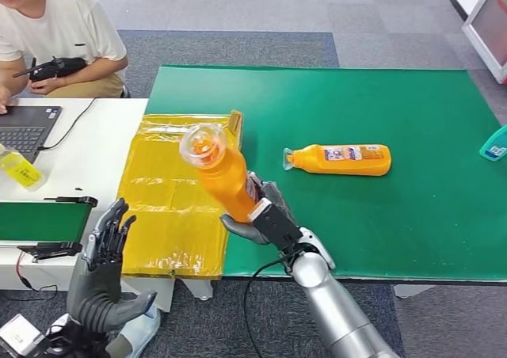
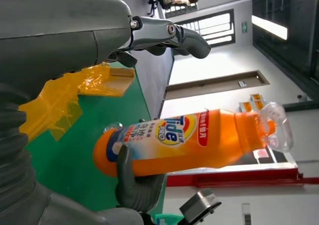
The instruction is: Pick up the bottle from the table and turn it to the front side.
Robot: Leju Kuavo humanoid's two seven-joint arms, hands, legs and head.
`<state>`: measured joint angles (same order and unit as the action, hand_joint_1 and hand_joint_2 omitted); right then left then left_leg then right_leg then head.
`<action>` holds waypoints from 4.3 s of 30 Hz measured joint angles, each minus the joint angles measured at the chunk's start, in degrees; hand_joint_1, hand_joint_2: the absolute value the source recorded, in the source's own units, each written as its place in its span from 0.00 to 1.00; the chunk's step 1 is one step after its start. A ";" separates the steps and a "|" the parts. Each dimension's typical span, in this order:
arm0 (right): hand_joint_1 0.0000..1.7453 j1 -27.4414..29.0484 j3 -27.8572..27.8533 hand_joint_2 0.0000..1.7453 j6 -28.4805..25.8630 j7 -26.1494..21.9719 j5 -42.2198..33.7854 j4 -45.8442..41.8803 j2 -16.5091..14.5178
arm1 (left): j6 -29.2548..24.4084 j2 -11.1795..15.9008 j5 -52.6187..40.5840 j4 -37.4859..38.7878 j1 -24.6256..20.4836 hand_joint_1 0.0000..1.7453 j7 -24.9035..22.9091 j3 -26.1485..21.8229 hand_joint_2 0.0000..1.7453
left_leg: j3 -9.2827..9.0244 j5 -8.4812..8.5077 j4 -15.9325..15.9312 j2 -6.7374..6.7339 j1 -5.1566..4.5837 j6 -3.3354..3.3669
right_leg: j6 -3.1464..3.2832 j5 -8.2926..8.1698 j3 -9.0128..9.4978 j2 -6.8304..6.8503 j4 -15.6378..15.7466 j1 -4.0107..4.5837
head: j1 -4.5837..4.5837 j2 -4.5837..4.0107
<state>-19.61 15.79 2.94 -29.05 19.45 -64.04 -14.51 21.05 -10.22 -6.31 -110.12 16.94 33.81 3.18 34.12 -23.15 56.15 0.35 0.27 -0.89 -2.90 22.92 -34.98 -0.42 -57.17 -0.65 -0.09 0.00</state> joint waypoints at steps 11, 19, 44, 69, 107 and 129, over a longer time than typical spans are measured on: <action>1.00 0.75 -0.13 1.00 -1.48 -1.98 0.97 1.44 -3.15 | -2.38 3.20 -0.75 0.40 -2.90 0.00 -1.32 5.22 1.00 | 0.01 -0.01 0.00 0.00 0.00 0.00 | 0.00 0.00 0.00 0.00 0.00 0.00 | -0.01 0.00; 1.00 4.75 2.79 1.00 -4.11 -2.69 6.49 1.49 -3.12 | -9.63 3.61 -7.43 1.72 -3.52 0.00 -4.09 5.52 1.00 | 0.02 -0.06 0.00 0.00 0.00 0.00 | 0.07 0.07 -0.04 0.00 0.00 0.00 | -0.01 0.00; 1.00 9.42 8.87 1.00 -6.86 -1.79 14.58 -2.07 -1.23 | -9.01 0.73 -5.61 9.92 -7.41 0.00 -6.38 5.22 1.00 | 0.04 -0.09 0.00 -0.01 0.00 -0.03 | 0.11 0.09 -0.11 -0.01 0.00 0.00 | -0.01 0.00; 1.00 8.20 9.19 1.00 -7.92 -2.22 15.56 3.70 -0.75 | -8.68 0.54 -0.28 13.67 -11.65 1.00 -8.17 16.04 1.00 | 0.05 -0.09 0.00 -0.01 -0.01 -0.02 | 0.10 0.08 -0.09 0.00 0.00 0.00 | -0.01 0.00; 0.00 14.14 0.70 1.00 -4.26 1.84 14.39 -8.73 1.03 | -32.56 -3.18 -50.18 1.72 -12.93 1.00 -13.37 9.54 1.00 | 0.07 -0.08 0.00 0.00 0.00 -0.02 | 0.09 0.07 -0.12 0.00 0.01 0.01 | -0.01 0.00; 0.00 14.25 -4.86 1.00 -0.55 -2.04 11.09 -5.81 2.78 | -39.80 6.52 -81.43 47.98 -40.54 1.00 -32.42 14.43 1.00 | 0.15 0.07 0.01 -0.01 0.00 -0.06 | 0.09 -0.13 -0.21 -0.03 0.01 0.00 | -0.01 0.00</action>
<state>-5.36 10.93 2.39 -31.09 30.54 -69.85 -11.73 -18.75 -3.70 -87.74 -62.14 -23.60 1.39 17.61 34.28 -23.08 56.16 0.34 0.27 -0.94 -2.82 22.79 -35.19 -0.45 -57.17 -0.65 -0.10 0.00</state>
